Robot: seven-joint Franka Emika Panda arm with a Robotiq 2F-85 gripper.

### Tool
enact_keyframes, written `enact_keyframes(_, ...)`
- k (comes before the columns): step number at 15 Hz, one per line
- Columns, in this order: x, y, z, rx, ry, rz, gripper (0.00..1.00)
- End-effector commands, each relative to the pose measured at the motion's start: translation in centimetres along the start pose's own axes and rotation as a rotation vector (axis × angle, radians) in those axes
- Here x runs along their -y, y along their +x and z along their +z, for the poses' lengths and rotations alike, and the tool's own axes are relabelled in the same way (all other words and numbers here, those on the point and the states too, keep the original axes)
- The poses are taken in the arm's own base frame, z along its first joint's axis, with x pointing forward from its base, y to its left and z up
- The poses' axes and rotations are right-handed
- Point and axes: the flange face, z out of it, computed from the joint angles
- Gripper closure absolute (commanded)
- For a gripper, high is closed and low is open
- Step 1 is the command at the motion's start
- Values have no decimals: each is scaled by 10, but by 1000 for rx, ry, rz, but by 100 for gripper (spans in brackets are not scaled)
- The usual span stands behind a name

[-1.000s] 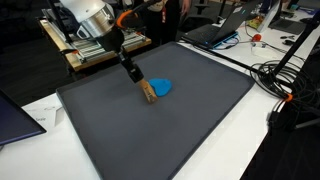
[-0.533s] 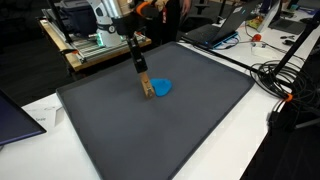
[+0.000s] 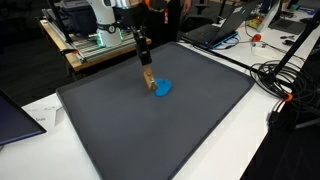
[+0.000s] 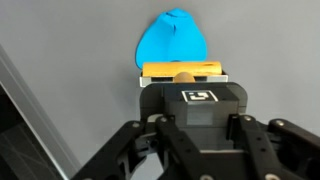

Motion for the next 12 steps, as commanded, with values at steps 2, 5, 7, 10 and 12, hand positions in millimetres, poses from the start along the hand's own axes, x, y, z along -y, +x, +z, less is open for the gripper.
enact_keyframes(2,0,0,0,0,-1,0,78)
enact_keyframes(5,2,-9,-12,-48,44,-14,78)
enact_keyframes(7,-1,-19,-22,-65,57,-36,78)
enact_keyframes(10,-7,-37,-31,-83,42,-74,78)
enact_keyframes(12,-9,-50,-36,-85,52,-79,78)
